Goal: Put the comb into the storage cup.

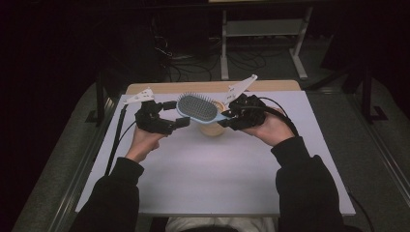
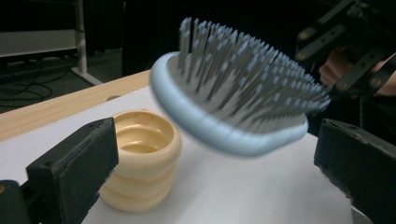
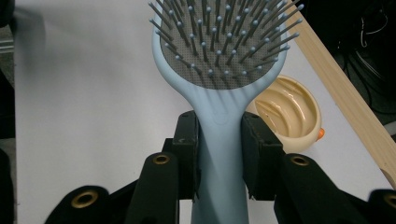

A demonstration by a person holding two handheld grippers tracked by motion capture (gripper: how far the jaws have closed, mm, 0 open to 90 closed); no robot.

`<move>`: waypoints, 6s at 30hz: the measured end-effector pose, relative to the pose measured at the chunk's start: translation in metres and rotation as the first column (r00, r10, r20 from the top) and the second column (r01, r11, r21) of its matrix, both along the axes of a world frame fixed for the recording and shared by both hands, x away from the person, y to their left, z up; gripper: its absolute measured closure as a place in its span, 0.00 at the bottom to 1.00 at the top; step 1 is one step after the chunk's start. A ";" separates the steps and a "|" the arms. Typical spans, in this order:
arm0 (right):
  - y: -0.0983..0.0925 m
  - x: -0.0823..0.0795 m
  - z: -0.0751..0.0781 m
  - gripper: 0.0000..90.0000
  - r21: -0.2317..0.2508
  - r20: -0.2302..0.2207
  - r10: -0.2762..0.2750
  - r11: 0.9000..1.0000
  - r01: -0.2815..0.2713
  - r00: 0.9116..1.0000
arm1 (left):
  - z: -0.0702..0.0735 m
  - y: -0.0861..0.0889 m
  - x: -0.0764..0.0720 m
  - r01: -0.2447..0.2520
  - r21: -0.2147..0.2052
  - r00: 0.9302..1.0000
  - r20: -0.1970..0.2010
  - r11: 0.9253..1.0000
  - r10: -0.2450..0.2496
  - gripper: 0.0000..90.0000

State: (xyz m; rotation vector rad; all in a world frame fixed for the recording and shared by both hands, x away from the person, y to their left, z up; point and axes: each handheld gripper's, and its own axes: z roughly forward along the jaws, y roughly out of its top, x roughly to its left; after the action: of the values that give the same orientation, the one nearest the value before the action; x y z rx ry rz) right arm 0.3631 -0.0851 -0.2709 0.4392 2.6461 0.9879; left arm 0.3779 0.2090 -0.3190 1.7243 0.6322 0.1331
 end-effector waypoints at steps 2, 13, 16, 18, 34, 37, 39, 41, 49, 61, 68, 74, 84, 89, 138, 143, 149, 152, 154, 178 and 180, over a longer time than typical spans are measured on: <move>0.002 0.000 -0.002 0.75 -0.004 -0.001 0.004 1.000 -0.004 1.000 | 0.000 -0.002 0.001 0.002 -0.014 1.000 -0.004 1.000 -0.002 0.00; 0.009 0.000 -0.008 0.75 -0.011 0.028 0.004 1.000 -0.004 1.000 | 0.003 -0.017 0.008 -0.006 -0.050 1.000 -0.030 0.999 0.004 0.01; 0.010 0.000 -0.009 0.75 -0.010 0.036 0.001 1.000 -0.001 0.999 | 0.002 -0.018 0.009 -0.014 -0.073 0.999 -0.039 0.997 0.011 0.05; 0.010 0.000 -0.009 0.75 -0.009 0.036 -0.001 1.000 0.001 0.999 | 0.001 -0.019 0.009 -0.023 -0.062 0.999 -0.028 0.998 0.021 0.07; 0.012 0.004 -0.016 0.74 -0.018 0.063 -0.037 0.999 0.038 0.997 | -0.003 -0.019 0.017 -0.069 -0.124 0.997 -0.052 0.990 0.063 0.18; 0.012 0.005 -0.018 0.74 -0.024 0.065 -0.043 0.999 0.045 0.997 | -0.003 -0.019 0.017 -0.077 -0.127 0.996 -0.049 0.989 0.071 0.21; 0.013 0.006 -0.020 0.74 -0.034 0.068 -0.047 0.998 0.049 0.997 | -0.002 -0.018 0.017 -0.076 -0.140 0.997 -0.044 0.987 0.071 0.27; 0.015 0.006 -0.024 0.74 -0.047 0.069 -0.050 0.997 0.053 0.996 | 0.000 -0.017 0.017 -0.068 -0.160 0.997 -0.032 0.985 0.063 0.38; 0.018 0.007 -0.030 0.74 -0.068 0.077 -0.060 0.996 0.065 0.995 | 0.000 -0.014 0.020 -0.049 -0.210 0.997 -0.069 0.977 0.035 0.52; 0.017 0.010 -0.037 0.71 -0.046 0.047 -0.058 0.997 0.060 0.997 | 0.005 -0.015 0.021 0.003 -0.200 0.998 -0.061 0.980 -0.016 0.64; 0.010 0.011 -0.034 0.49 -0.008 0.028 -0.088 0.996 0.088 0.996 | 0.010 -0.020 0.020 0.028 -0.148 0.999 -0.031 0.989 -0.033 0.65; -0.002 0.017 -0.035 0.23 0.041 -0.073 -0.124 0.991 0.128 0.990 | 0.019 -0.021 0.019 0.039 -0.117 0.999 -0.015 0.992 -0.041 0.65; -0.035 0.017 -0.035 0.00 0.141 -0.151 -0.190 0.967 0.211 0.970 | 0.032 -0.010 0.026 0.023 -0.130 1.000 -0.013 0.991 -0.025 0.65; -0.051 0.015 -0.040 0.00 0.174 -0.169 -0.205 0.957 0.234 0.964 | 0.043 -0.010 0.028 0.025 -0.128 1.000 0.004 0.991 -0.025 0.65; -0.163 -0.039 -0.099 0.00 0.350 -0.179 -0.382 0.836 0.422 0.907 | 0.137 -0.024 0.048 -0.028 -0.056 0.990 0.135 0.998 0.036 0.64; -0.169 -0.044 -0.105 0.00 0.356 -0.183 -0.391 0.829 0.432 0.902 | 0.137 -0.023 0.053 -0.042 -0.055 0.989 0.141 0.998 0.050 0.64; -0.176 -0.051 -0.109 0.00 0.360 -0.179 -0.404 0.822 0.441 0.897 | 0.134 -0.021 0.062 -0.068 -0.046 0.989 0.132 0.997 0.074 0.64; -0.179 -0.055 -0.111 0.00 0.364 -0.173 -0.408 0.819 0.443 0.896 | 0.131 -0.020 0.065 -0.087 -0.018 0.987 0.132 0.996 0.088 0.64; -0.181 -0.057 -0.112 0.00 0.363 -0.174 -0.411 0.818 0.446 0.895 | 0.129 -0.020 0.067 -0.094 -0.001 0.987 0.132 0.996 0.094 0.64; -0.203 -0.080 -0.122 0.00 0.392 -0.151 -0.399 0.816 0.425 0.905 | 0.086 -0.035 0.099 -0.140 0.124 0.989 0.075 0.982 0.131 0.64; -0.205 -0.080 -0.123 0.00 0.393 -0.150 -0.402 0.814 0.427 0.903 | 0.082 -0.036 0.100 -0.141 0.125 0.989 0.071 0.982 0.133 0.64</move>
State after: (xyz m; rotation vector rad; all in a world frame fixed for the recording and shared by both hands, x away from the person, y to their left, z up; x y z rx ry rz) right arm 0.2827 -0.2900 -0.3936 1.1057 2.2148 1.3974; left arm 0.4784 0.1730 -0.2375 1.7935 0.7089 0.3293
